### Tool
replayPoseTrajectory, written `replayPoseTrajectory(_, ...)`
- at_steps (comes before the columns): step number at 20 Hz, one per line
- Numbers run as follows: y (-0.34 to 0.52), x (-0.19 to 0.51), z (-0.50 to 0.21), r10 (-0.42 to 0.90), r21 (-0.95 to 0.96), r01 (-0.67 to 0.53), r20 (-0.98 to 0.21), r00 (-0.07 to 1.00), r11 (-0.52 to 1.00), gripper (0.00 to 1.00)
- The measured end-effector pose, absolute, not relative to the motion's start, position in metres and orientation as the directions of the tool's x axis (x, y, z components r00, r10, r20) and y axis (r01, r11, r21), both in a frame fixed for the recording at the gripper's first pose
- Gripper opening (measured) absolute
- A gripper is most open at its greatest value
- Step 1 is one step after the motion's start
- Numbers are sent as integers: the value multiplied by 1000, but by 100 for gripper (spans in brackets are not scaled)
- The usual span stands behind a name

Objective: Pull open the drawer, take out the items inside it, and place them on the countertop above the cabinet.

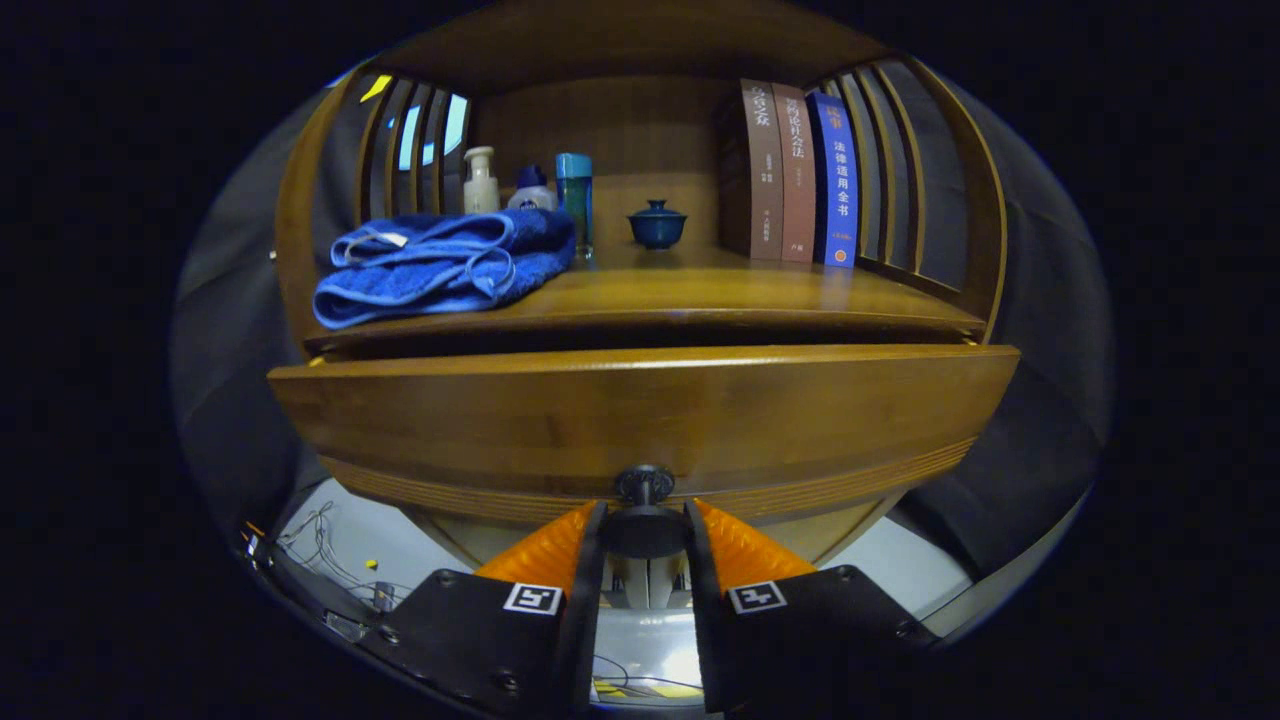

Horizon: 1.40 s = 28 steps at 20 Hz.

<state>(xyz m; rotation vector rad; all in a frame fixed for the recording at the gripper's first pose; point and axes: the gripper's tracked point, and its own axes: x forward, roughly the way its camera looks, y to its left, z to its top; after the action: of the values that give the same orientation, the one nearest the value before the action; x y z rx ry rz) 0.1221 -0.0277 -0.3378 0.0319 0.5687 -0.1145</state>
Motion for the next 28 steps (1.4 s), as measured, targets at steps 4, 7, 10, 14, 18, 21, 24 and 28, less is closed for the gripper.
replayPoseTrajectory(4, -28, 118, -340, -93, -25, 95, -546, 832, 995, 36)
replayPoseTrajectory(7, -28, 119, -340, -82, -13, 90, -549, 832, 996, 24)
replayPoseTrajectory(10, -27, 108, -338, -78, -24, 77, -548, 833, 997, 24)
replayPoseTrajectory(14, -24, 76, -333, -88, -39, 80, -556, 826, 996, 24)
replayPoseTrajectory(18, -21, 43, -328, -84, -34, 79, -576, 813, 996, 24)
replayPoseTrajectory(21, -19, 20, -324, -88, -31, 85, -585, 806, 996, 24)
replayPoseTrajectory(24, -18, -1, -322, -87, -16, 96, -595, 799, 995, 24)
replayPoseTrajectory(28, -16, -26, -321, -85, -7, 102, -609, 789, 995, 23)
